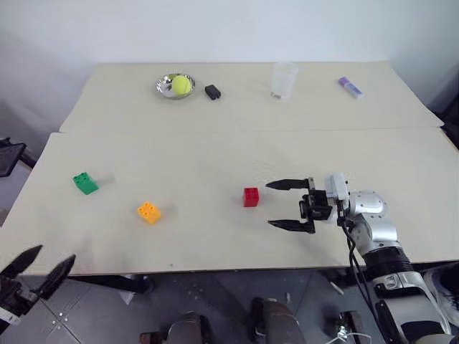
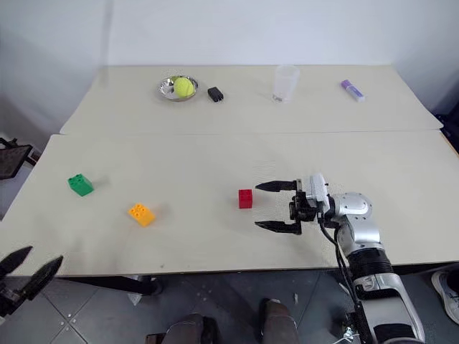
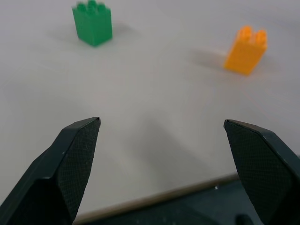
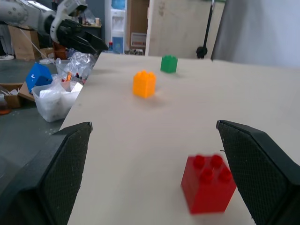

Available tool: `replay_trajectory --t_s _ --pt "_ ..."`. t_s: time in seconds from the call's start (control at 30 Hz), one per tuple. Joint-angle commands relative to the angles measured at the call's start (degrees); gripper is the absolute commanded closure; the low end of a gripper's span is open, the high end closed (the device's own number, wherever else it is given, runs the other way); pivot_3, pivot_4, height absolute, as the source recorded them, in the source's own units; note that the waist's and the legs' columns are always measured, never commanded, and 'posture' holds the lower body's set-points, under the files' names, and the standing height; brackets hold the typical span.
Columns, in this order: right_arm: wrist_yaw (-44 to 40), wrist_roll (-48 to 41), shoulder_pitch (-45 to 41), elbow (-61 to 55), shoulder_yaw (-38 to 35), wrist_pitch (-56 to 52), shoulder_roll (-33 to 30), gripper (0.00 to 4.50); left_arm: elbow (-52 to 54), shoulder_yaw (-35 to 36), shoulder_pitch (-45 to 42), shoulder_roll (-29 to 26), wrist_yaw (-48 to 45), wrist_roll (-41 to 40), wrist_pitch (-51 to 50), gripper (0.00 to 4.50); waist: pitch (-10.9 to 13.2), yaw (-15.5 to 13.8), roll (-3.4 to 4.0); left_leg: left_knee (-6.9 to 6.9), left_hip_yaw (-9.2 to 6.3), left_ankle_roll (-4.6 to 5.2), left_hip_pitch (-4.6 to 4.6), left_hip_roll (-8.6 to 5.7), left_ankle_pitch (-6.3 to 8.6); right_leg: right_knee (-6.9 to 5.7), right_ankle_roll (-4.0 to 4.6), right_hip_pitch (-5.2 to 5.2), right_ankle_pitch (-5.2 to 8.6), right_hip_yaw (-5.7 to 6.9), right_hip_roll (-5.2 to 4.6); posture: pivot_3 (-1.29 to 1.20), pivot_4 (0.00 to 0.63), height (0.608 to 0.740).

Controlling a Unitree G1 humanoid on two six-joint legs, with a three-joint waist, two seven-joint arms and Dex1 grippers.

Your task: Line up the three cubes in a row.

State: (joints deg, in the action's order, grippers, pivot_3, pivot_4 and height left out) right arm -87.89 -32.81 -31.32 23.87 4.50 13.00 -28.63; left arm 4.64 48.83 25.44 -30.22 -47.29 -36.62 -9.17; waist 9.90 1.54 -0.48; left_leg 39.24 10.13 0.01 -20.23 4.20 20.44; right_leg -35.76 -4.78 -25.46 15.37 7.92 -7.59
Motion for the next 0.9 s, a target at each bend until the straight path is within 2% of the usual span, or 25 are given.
replay_trajectory --t_s 0.03,0.17,0.33,0.4,0.47,0.67,0.8,0.9 --pt "-4.56 -1.73 -0.48 -2.53 -0.85 0.44 0.57 0.04 -2.92 2.70 -2.76 -0.17 5.01 -0.03 1.82 0.00 0.00 0.12 0.00 0.00 0.02 -0.01 0.02 -0.01 0.01 -0.03 0.00 0.00 0.00 0.00 0.00 0.00 0.150 0.740" --pt "-3.98 -1.26 -1.44 -2.16 -1.58 0.08 1.04 0.04 -2.88 -1.31 -8.23 0.14 11.68 3.38 1.45 0.00 -0.01 0.25 -0.02 0.00 0.06 -0.06 0.02 -0.06 0.06 -0.14 0.00 -0.01 0.00 0.07 0.10 0.00 0.150 0.740" --pt "-3.30 -0.38 -2.82 -0.86 -2.04 0.41 1.39 0.04 -2.21 -5.13 -18.60 1.17 26.09 7.25 -2.29 0.00 -0.04 0.03 -0.07 0.03 0.05 -0.03 0.03 -0.13 0.03 -0.20 -0.03 0.01 -0.02 0.03 0.06 0.00 0.150 0.740" --pt "-2.79 -0.04 -3.18 -1.13 -1.96 0.18 1.57 0.04 2.16 -9.05 -24.38 4.51 36.29 9.17 -7.24 0.00 -0.05 -0.03 -0.08 0.02 0.04 -0.03 0.02 -0.13 0.02 -0.24 -0.05 0.03 -0.04 0.04 0.06 0.00 0.150 0.740" --pt "-2.18 0.19 -3.37 -1.60 -1.93 -0.25 1.84 0.04 5.39 -11.81 -27.96 7.75 42.48 9.95 -10.65 0.00 -0.05 -0.05 -0.11 0.02 0.03 0.01 0.00 -0.21 0.02 -0.21 -0.17 0.04 -0.11 0.01 0.00 0.00 0.150 0.740" --pt "-1.53 0.53 -3.08 -3.03 -1.91 -1.34 2.36 0.04 6.40 -15.81 -31.17 9.98 48.73 12.97 -14.81 0.00 -0.07 0.76 -0.15 -0.02 0.12 0.03 0.01 -0.21 0.05 -0.16 -0.39 0.02 -0.25 -0.05 0.11 0.00 0.150 0.740" --pt "-1.09 0.85 -1.56 -4.67 -1.42 -2.39 2.40 0.04 -1.96 -17.70 -39.81 9.89 56.70 19.39 -12.23 0.00 -0.06 -0.09 -0.17 0.02 0.09 0.01 0.01 -0.20 0.00 -0.18 -0.37 0.03 -0.24 -0.05 0.14 0.00 0.150 0.740" --pt "-0.64 1.15 -1.29 -5.22 -1.62 -2.74 2.37 0.04 -5.37 -18.57 -43.27 9.95 57.88 20.96 -11.82 0.00 -0.06 -0.48 -0.18 0.08 0.09 0.10 -0.04 -0.34 -0.04 -0.13 -0.38 0.07 -0.24 -0.10 0.05 0.00 0.150 0.740"
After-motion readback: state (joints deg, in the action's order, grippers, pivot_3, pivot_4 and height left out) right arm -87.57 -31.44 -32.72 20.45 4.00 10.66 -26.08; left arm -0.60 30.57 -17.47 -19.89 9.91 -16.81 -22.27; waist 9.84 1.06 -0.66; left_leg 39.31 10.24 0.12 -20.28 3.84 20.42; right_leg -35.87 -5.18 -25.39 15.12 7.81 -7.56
